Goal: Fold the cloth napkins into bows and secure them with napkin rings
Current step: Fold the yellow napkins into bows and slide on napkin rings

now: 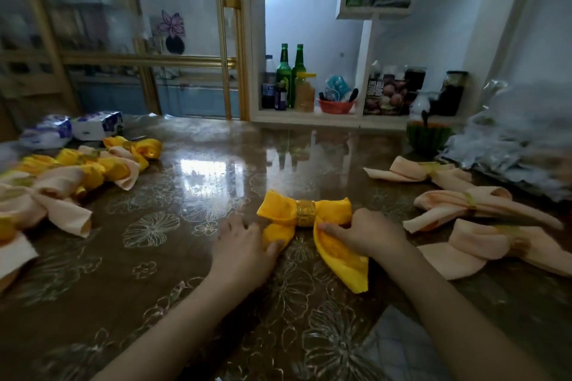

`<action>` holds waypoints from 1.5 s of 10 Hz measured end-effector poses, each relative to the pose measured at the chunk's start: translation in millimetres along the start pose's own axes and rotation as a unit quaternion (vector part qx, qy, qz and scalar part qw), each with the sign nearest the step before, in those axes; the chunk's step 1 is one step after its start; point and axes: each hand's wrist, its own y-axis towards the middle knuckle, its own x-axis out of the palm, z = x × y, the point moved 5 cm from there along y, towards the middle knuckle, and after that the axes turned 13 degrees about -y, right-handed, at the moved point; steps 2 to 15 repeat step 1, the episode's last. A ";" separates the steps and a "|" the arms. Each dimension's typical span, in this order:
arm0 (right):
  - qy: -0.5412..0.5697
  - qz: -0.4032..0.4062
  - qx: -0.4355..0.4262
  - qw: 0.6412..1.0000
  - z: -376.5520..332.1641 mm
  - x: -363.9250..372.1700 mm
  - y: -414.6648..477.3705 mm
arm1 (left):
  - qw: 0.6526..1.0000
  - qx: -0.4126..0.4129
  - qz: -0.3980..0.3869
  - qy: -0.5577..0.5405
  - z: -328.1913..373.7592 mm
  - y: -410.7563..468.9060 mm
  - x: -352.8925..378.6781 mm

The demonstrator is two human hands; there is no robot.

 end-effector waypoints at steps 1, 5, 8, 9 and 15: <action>0.113 0.050 -0.010 0.992 26.0 -38.4 -13.0 | 1.000 -0.001 -0.024 -0.018 -12.6 -16.1 -14.3; 0.113 0.050 -0.010 0.992 26.0 -38.4 -13.0 | 1.000 -0.001 -0.024 -0.018 -12.6 -16.1 -14.3; 0.113 0.050 -0.010 0.992 26.0 -38.4 -13.0 | 1.000 -0.001 -0.024 -0.018 -12.6 -16.1 -14.3; 0.113 0.050 -0.010 0.992 26.0 -38.4 -13.0 | 1.000 -0.001 -0.024 -0.018 -12.6 -16.1 -14.3; 0.113 0.050 -0.010 0.992 26.0 -38.4 -13.0 | 1.000 -0.001 -0.024 -0.018 -12.6 -16.1 -14.3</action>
